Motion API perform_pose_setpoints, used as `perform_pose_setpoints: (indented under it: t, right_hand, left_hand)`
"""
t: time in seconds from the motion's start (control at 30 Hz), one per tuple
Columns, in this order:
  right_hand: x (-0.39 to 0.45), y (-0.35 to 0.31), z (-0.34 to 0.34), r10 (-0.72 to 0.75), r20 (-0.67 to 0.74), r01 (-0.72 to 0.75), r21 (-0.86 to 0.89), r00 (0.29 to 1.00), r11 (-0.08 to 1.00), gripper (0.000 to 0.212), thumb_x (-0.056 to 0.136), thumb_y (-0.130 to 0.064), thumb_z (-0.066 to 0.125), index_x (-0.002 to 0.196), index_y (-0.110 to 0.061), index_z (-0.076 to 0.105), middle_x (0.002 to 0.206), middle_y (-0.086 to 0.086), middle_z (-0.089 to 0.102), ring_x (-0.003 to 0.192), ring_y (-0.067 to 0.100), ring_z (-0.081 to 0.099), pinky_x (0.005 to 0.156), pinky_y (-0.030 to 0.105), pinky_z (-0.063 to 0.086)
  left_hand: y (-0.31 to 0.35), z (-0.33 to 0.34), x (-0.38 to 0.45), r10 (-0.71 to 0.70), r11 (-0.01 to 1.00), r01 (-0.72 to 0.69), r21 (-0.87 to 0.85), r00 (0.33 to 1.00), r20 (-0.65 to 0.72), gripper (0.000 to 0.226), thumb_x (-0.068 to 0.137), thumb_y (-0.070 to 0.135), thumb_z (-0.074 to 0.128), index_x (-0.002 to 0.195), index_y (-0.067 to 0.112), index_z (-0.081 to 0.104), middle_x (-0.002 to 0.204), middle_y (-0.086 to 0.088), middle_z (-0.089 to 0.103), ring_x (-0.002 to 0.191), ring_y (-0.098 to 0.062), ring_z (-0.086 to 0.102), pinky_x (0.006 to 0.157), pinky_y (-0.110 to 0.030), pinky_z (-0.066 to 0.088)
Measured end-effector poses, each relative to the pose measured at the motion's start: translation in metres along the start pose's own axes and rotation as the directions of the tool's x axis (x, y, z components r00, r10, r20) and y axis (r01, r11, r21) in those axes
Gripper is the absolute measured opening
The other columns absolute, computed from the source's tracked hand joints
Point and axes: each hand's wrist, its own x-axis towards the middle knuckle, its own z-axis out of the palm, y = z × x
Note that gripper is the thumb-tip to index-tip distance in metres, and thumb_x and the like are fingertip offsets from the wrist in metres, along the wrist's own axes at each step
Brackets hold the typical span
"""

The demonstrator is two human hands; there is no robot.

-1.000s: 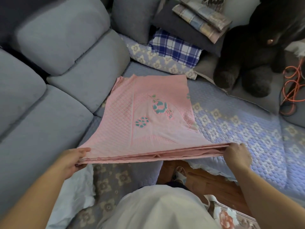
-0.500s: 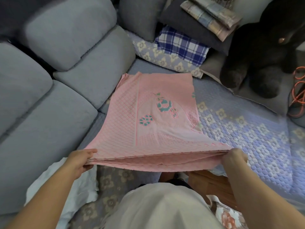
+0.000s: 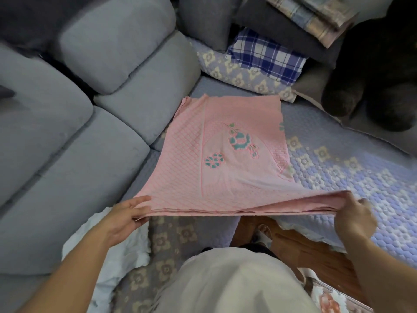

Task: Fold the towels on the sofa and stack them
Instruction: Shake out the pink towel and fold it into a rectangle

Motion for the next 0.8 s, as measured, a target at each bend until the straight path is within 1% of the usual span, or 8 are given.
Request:
perform_pose_setpoints:
  t: [0.13, 0.23, 0.4, 0.53, 0.6, 0.7, 0.77, 0.8]
  right_hand:
    - [0.0, 0.002, 0.004, -0.166, 0.135, 0.203, -0.335, 0.977, 0.92, 0.017, 0.088, -0.01, 0.063, 0.102, -0.01, 0.072, 0.088, 0.01, 0.044, 0.077, 0.029, 0.049, 0.069, 0.037, 0.048]
    - [0.004, 0.008, 0.012, 0.031, 0.197, 0.019, -0.247, 0.98, 0.969, 0.022, 0.094, -0.008, 0.05, 0.104, -0.001, 0.068, 0.101, 0.02, 0.05, 0.098, 0.041, 0.055, 0.08, 0.044, 0.048]
    - [0.009, 0.002, 0.017, 0.237, 0.314, -0.222, -0.084, 0.919, 0.971, 0.035, 0.09, -0.02, 0.045, 0.109, 0.005, 0.061, 0.127, 0.025, 0.05, 0.113, 0.044, 0.051, 0.093, 0.049, 0.046]
    - [0.014, -0.005, 0.02, 0.357, 0.353, -0.4, 0.054, 0.865, 0.915, 0.03, 0.095, -0.012, 0.046, 0.109, 0.009, 0.062, 0.101, 0.026, 0.057, 0.087, 0.037, 0.054, 0.074, 0.041, 0.045]
    - [0.014, -0.011, 0.013, 0.396, 0.382, -0.478, 0.147, 0.835, 0.866, 0.028, 0.098, -0.005, 0.047, 0.117, 0.012, 0.06, 0.097, 0.027, 0.058, 0.089, 0.036, 0.055, 0.074, 0.041, 0.044]
    - [0.013, -0.023, 0.005, 0.441, 0.447, -0.544, 0.131, 0.778, 0.829, 0.041, 0.097, -0.02, 0.054, 0.136, -0.011, 0.057, 0.13, 0.007, 0.059, 0.114, 0.018, 0.058, 0.089, 0.028, 0.049]
    - [0.019, -0.016, 0.018, 0.36, 0.381, -0.35, -0.098, 0.852, 0.932, 0.045, 0.095, -0.027, 0.057, 0.139, -0.02, 0.054, 0.136, -0.004, 0.052, 0.124, 0.011, 0.053, 0.097, 0.022, 0.045]
    - [0.022, -0.016, 0.021, 0.337, 0.36, -0.318, -0.112, 0.87, 0.941, 0.047, 0.094, -0.028, 0.06, 0.14, -0.02, 0.052, 0.137, -0.005, 0.051, 0.126, 0.012, 0.052, 0.097, 0.022, 0.045]
  left_hand:
    - [-0.005, -0.011, -0.007, 0.013, 1.0, -0.014, 0.004, 0.995, 0.095, 0.049, 0.088, -0.02, 0.053, 0.124, 0.011, 0.065, 0.116, -0.007, 0.072, 0.092, -0.016, 0.07, 0.091, -0.031, 0.053]
    - [-0.01, -0.01, -0.005, 0.031, 0.999, -0.032, 0.016, 0.997, 0.064, 0.045, 0.089, -0.018, 0.054, 0.123, 0.009, 0.065, 0.11, -0.004, 0.074, 0.09, -0.015, 0.07, 0.087, -0.03, 0.054]
    - [-0.011, 0.004, -0.002, 0.167, 0.967, -0.146, 0.208, 0.982, -0.085, 0.015, 0.1, 0.014, 0.059, 0.107, 0.008, 0.071, 0.105, -0.008, 0.074, 0.093, -0.018, 0.067, 0.077, -0.032, 0.054]
    - [-0.011, 0.007, 0.008, 0.304, 0.915, -0.232, 0.33, 0.934, -0.187, 0.017, 0.1, 0.021, 0.061, 0.099, 0.01, 0.074, 0.091, -0.009, 0.073, 0.072, -0.021, 0.061, 0.061, -0.034, 0.052]
    - [-0.008, 0.007, 0.01, 0.291, 0.931, -0.234, 0.281, 0.939, -0.182, 0.017, 0.098, 0.021, 0.065, 0.098, 0.007, 0.075, 0.086, -0.009, 0.071, 0.068, -0.022, 0.056, 0.059, -0.033, 0.051]
    - [-0.002, 0.007, 0.008, 0.191, 0.966, -0.181, 0.183, 0.981, -0.036, 0.016, 0.091, 0.009, 0.07, 0.106, 0.004, 0.072, 0.093, -0.009, 0.071, 0.076, -0.017, 0.06, 0.061, -0.027, 0.051]
    - [0.001, 0.007, 0.006, 0.137, 0.978, -0.138, 0.156, 0.99, 0.018, 0.023, 0.089, -0.002, 0.069, 0.11, 0.007, 0.069, 0.093, -0.005, 0.073, 0.08, -0.014, 0.063, 0.069, -0.028, 0.051]
    - [0.002, 0.007, 0.006, 0.125, 0.981, -0.125, 0.15, 0.992, 0.012, 0.025, 0.089, -0.005, 0.066, 0.109, 0.008, 0.068, 0.09, -0.003, 0.073, 0.079, -0.013, 0.063, 0.071, -0.029, 0.05]
